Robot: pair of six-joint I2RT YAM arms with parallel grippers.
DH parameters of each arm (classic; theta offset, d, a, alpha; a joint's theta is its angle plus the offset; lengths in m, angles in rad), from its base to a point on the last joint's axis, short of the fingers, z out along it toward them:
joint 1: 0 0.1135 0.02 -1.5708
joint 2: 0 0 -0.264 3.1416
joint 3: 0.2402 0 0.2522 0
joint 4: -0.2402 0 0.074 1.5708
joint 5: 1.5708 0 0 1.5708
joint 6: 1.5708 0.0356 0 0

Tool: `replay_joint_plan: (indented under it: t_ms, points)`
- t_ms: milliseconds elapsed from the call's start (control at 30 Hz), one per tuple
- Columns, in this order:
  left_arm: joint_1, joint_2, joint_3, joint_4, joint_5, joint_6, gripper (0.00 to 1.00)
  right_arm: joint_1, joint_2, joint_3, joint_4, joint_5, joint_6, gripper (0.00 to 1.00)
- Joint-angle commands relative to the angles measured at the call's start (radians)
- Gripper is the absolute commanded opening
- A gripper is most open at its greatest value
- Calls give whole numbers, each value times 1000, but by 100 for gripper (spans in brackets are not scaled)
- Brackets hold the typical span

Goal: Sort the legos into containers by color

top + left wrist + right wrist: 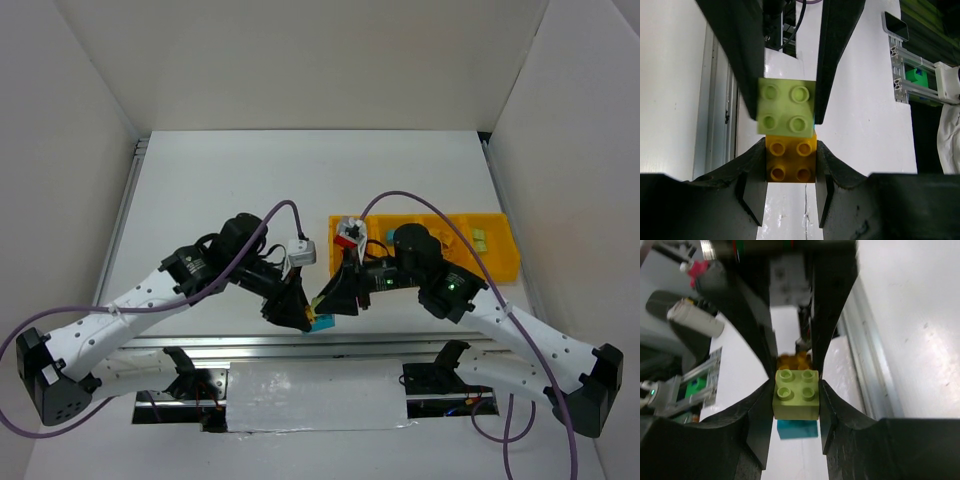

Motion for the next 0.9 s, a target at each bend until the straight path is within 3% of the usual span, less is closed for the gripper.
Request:
replay_joint_plan:
  t_ms: [0, 267, 400, 500, 600, 733, 867]
  points:
    - [-4, 16, 13, 7, 11, 12, 0, 2, -23, 13, 205, 150, 136, 0]
    - [-3, -9, 13, 6, -12, 12, 0, 2, 0, 8, 167, 239, 176, 0]
    - [-1, -15, 18, -6, -76, 7, 0, -14, -33, 2, 66, 455, 162, 0]
    - [3, -29, 16, -13, -142, -2, 0, -60, -59, -8, -36, 710, 179, 0]
    - [8, -46, 15, -14, -211, -17, 0, -213, -64, -27, -120, 884, 226, 0]
    - [38, -53, 13, 1, -231, -39, 0, -596, -15, -77, -145, 905, 308, 0]
    - [54, -66, 4, 1, -259, -45, 0, -771, 40, -70, -171, 1075, 380, 0]
